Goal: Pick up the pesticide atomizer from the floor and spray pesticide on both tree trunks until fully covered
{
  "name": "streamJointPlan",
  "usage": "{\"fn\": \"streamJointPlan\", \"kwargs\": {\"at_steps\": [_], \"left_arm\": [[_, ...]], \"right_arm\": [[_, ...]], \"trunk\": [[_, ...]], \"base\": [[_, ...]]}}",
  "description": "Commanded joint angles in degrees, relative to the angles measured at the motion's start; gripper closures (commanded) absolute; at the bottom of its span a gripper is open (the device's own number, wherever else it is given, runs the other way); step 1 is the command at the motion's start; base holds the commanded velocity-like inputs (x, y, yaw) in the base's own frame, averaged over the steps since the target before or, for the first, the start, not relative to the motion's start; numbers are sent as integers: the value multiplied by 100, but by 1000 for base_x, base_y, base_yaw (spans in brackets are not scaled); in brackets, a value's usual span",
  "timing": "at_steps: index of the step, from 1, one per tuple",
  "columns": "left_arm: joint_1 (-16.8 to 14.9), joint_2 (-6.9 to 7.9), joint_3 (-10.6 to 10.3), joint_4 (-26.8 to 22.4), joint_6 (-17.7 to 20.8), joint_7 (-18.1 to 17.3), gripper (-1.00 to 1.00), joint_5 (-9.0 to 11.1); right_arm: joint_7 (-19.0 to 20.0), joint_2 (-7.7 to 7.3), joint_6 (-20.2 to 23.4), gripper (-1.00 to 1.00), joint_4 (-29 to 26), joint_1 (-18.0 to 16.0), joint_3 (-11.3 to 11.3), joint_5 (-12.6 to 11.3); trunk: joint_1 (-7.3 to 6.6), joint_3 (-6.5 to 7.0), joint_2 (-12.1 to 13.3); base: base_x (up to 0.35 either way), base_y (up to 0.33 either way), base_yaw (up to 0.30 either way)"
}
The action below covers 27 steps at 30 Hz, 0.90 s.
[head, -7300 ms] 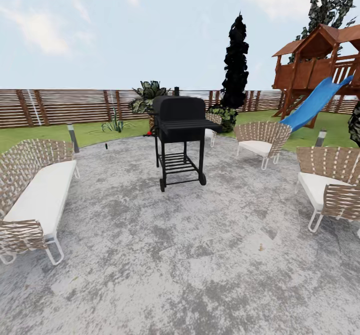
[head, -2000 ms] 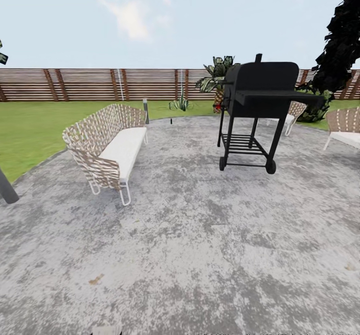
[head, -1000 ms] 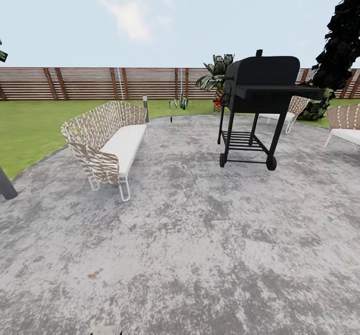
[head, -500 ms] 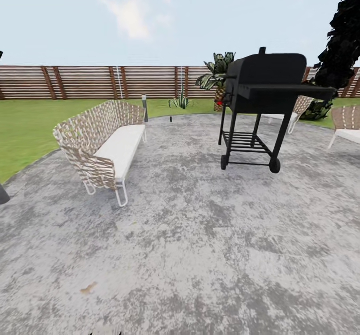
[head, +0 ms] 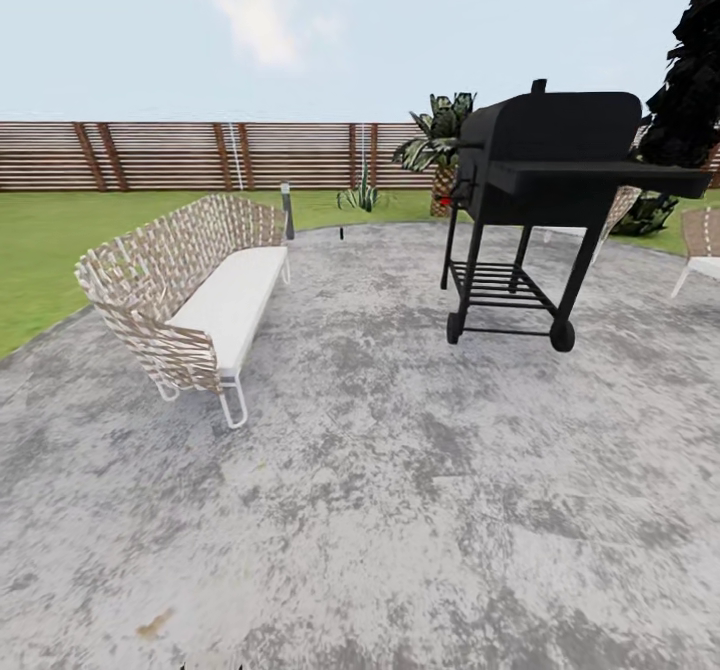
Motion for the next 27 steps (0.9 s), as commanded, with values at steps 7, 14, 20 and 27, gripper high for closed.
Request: {"fn": "streamJointPlan", "kwargs": {"at_steps": [7, 14, 20, 27], "left_arm": [[-1, 0, 7, 4, -27, 4, -100, 5], [1, 0, 7, 4, -28, 4, -100, 5], [-1, 0, 5, 4, -28, 4, -100, 5], [-1, 0, 7, 3, -28, 4, -100, 2]], "right_arm": [[-2, -1, -17, -100, 4, -3, 1, 0], [-2, -1, -19, -100, 4, -3, 1, 6], [-2, -4, -17, -100, 7, -3, -24, 15], [-2, -3, -17, -100, 12, -3, -1, 16]], "trunk": [[2, -69, -2], [2, -125, -2], [2, -131, -2], [2, -131, -2]], "base": [[339, 0, 0], [339, 0, 0], [339, 0, 0], [339, 0, 0]]}}
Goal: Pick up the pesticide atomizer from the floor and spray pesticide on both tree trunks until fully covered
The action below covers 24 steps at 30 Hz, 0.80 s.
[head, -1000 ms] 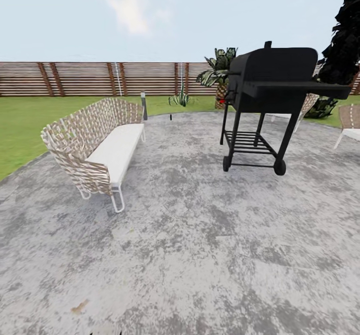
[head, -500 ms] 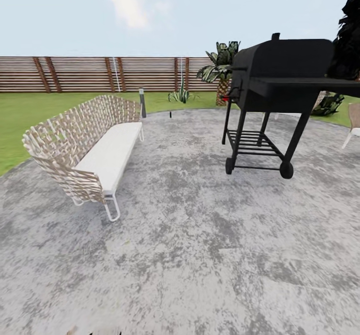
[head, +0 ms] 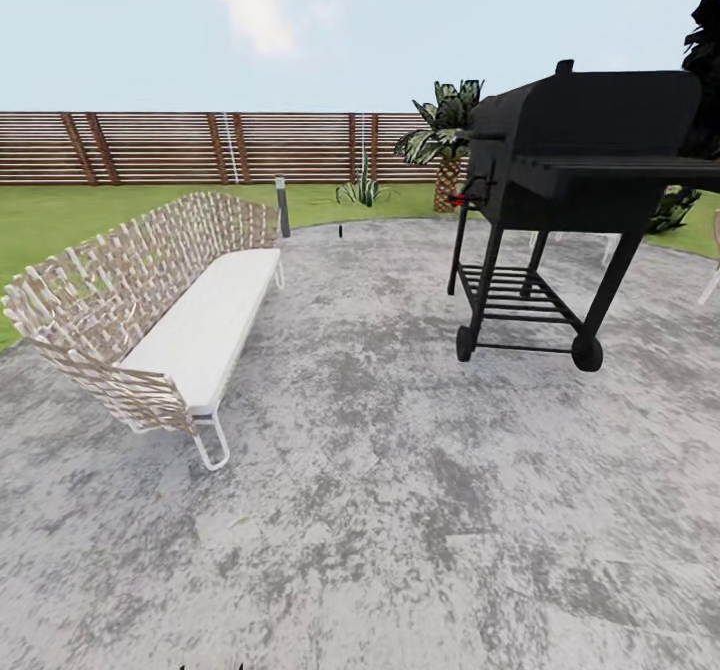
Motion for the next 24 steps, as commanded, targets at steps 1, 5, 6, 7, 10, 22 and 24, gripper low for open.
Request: {"fn": "streamJointPlan", "kwargs": {"at_steps": [1, 5, 6, 7, 10, 22, 24], "left_arm": [[-4, -1, 5, 5, -19, 5, -100, 5], [-4, -1, 5, 5, -19, 5, -100, 4], [-3, -1, 5, 6, -19, 5, -100, 3], [-4, -1, 5, 6, -19, 5, -100, 1], [-5, -1, 5, 6, -19, 5, -100, 1], [-3, -1, 5, 6, -19, 5, -100, -1], [-1, 2, 5, 4, -19, 5, -100, -1]], "right_arm": [[-2, -2, -17, -100, 2, -3, -1, 2], [-2, -1, -17, -100, -4, -3, -12, -4], [-2, -1, -17, -100, -4, -3, -13, -5], [-2, 1, -17, -100, -5, -3, -14, -5], [-2, 2, -17, -100, -5, -3, -15, -5], [-2, 2, -18, -100, -5, -3, 2, -5], [-2, 2, -17, -100, -5, -3, 3, -1]], "trunk": [[3, -5, -2], [3, -5, -2], [3, -5, -2], [3, -5, -2], [3, -5, -2], [3, -5, -2], [3, -5, -2]], "base": [[339, 0, 0], [339, 0, 0], [339, 0, 0], [339, 0, 0], [339, 0, 0], [339, 0, -128], [340, 0, -29]]}}
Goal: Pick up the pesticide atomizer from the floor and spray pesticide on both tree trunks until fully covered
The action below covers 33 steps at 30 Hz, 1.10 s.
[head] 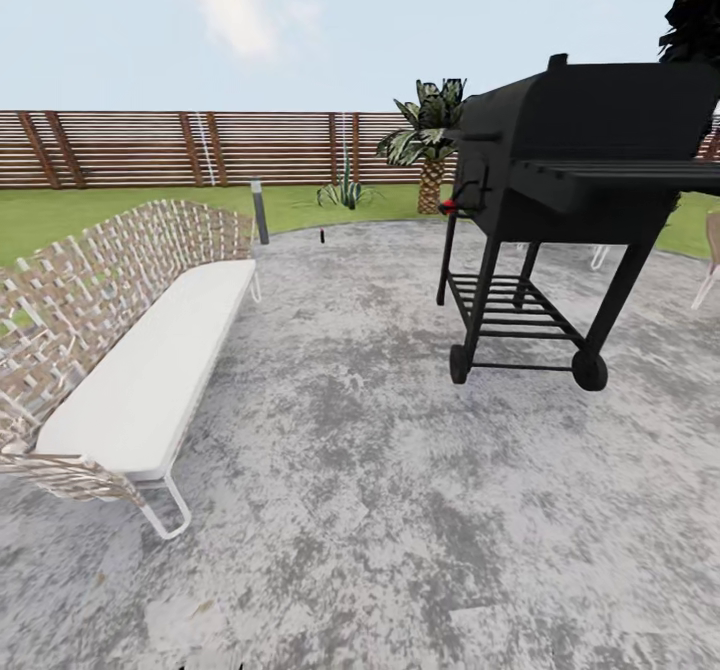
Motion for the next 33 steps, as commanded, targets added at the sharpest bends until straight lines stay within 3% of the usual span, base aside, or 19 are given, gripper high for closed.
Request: {"fn": "streamJointPlan", "kwargs": {"at_steps": [1, 33], "left_arm": [[-2, 0, 6, 3, -19, 5, -100, 4], [-7, 14, 5, 1, -19, 5, -100, -2]], "right_arm": [[-2, -1, -17, -100, 4, -3, 1, 4], [6, 0, -17, -100, 13, -3, 10, 16]], "trunk": [[3, -5, -2], [3, -5, -2]], "base": [[340, 0, -18], [340, 0, -1]]}}
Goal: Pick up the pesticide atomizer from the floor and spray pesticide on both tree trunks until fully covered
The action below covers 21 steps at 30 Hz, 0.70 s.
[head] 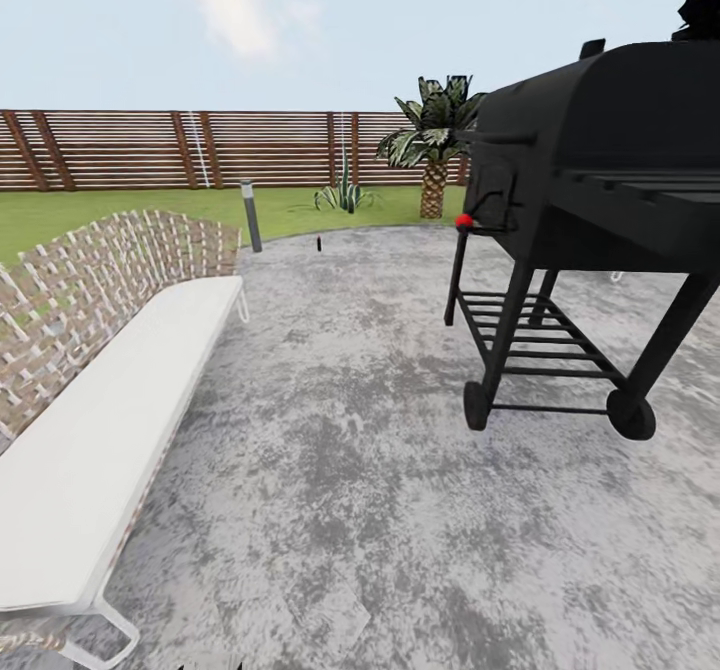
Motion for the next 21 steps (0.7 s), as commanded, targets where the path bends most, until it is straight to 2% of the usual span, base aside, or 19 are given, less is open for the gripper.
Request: {"fn": "streamJointPlan", "kwargs": {"at_steps": [1, 21], "left_arm": [[-3, -1, 4, 3, -19, 6, -100, 5], [-3, -1, 7, 1, -19, 6, -100, 1]], "right_arm": [[-2, -1, -17, -100, 4, -3, 2, 4], [-2, -1, -17, -100, 2, -3, 2, 0]], "trunk": [[3, -5, -2], [3, -5, -2]], "base": [[340, 0, 0], [340, 0, 0]]}}
